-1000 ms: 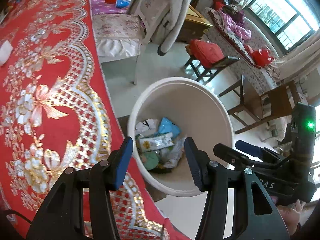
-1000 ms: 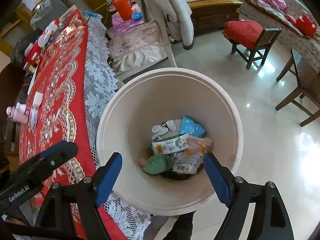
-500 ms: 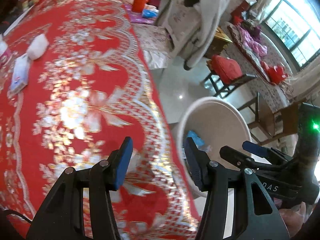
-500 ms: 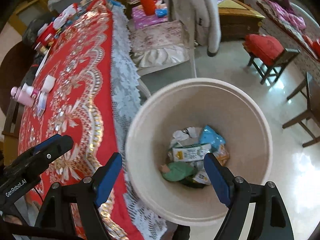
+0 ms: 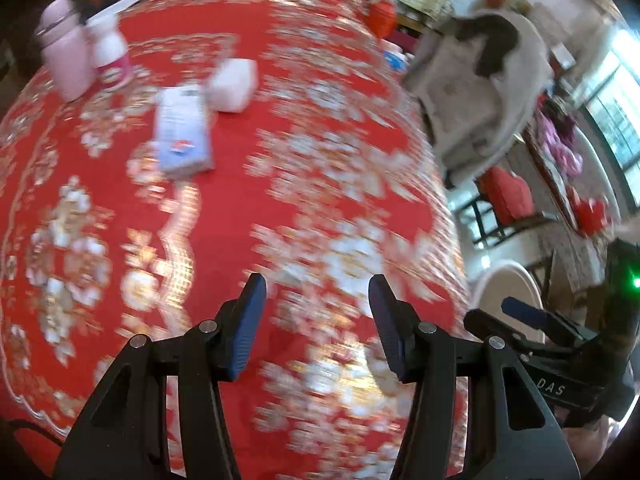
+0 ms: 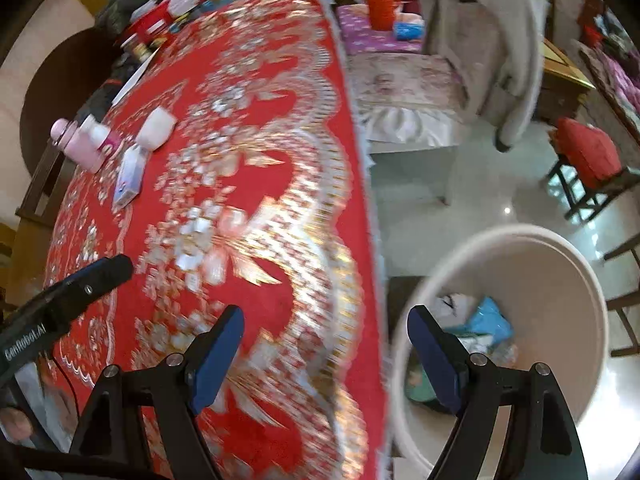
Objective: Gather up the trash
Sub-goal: 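Move both open tools back over the table toward the box and foam block, then grasp the white medicine box with left tool while right tool grasps the white foam block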
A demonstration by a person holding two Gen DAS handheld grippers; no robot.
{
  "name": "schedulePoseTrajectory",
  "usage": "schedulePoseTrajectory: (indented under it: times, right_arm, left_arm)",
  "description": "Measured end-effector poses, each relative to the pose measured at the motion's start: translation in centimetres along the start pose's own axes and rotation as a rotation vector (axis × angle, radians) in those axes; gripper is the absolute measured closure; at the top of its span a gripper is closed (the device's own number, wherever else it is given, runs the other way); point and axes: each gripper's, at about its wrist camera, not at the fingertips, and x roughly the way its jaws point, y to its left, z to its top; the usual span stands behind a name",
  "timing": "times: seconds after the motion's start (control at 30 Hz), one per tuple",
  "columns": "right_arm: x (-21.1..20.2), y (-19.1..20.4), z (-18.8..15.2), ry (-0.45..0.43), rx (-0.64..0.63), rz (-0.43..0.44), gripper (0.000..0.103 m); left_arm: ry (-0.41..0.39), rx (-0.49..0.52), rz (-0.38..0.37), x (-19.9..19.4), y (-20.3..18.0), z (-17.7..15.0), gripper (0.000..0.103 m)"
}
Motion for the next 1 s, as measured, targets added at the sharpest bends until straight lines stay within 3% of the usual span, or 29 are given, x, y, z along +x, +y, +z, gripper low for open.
schedulePoseTrajectory:
  times: [0.17,0.37,0.57,0.83,0.87,0.93,1.0]
  right_arm:
    - [2.0,4.0,2.1,0.013,-0.047,0.017,0.021]
    - [3.0,7.0,3.8,0.01,-0.064,0.032,0.021]
    - [3.4,7.9,5.2,0.011,-0.048,0.03,0.021]
    - [4.8,9.3,7.6,0.017,-0.052,0.022,0.021]
    - [5.1,9.7,8.1,0.018,-0.058,0.021,0.021]
    - [5.9,10.5,9.2,0.021,-0.071,0.021,0.021]
    - [6.6,11.3,10.2,0.024,-0.081,0.026,0.021]
  left_arm:
    - [-0.009,-0.067,0.026,0.0,5.1,3.0,0.051]
    - [-0.015,-0.115,0.019,1.7,8.7,7.3,0.043]
    - [0.013,-0.118,0.059,5.3,10.4,11.1,0.042]
    - [0.041,-0.082,0.097,8.3,11.4,13.1,0.042]
    - [0.04,-0.076,0.102,8.3,11.5,13.3,0.043]
    - [0.041,-0.077,0.09,8.1,12.1,13.3,0.055]
    - [0.041,-0.086,0.086,7.6,13.1,13.2,0.057]
